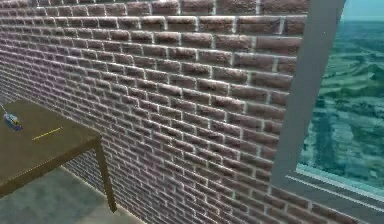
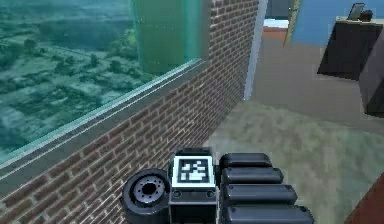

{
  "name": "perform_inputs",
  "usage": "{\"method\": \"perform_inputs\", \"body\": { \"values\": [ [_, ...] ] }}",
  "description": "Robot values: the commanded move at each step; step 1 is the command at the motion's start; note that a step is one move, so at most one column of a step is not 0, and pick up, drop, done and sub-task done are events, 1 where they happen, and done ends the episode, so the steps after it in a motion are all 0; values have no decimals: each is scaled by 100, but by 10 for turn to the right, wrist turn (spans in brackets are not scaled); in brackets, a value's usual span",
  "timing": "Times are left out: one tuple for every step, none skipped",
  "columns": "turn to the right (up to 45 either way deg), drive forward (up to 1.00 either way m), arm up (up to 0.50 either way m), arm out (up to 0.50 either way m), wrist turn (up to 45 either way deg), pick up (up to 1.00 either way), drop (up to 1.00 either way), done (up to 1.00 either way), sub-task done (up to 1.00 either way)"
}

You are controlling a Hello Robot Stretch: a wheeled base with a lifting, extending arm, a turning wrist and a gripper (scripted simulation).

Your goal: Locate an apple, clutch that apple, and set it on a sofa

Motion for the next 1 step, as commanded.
{"method": "perform_inputs", "body": {
  "values": [
    [-450, 0, 0, 0, 0, 0, 0, 0, 0]
  ]
}}
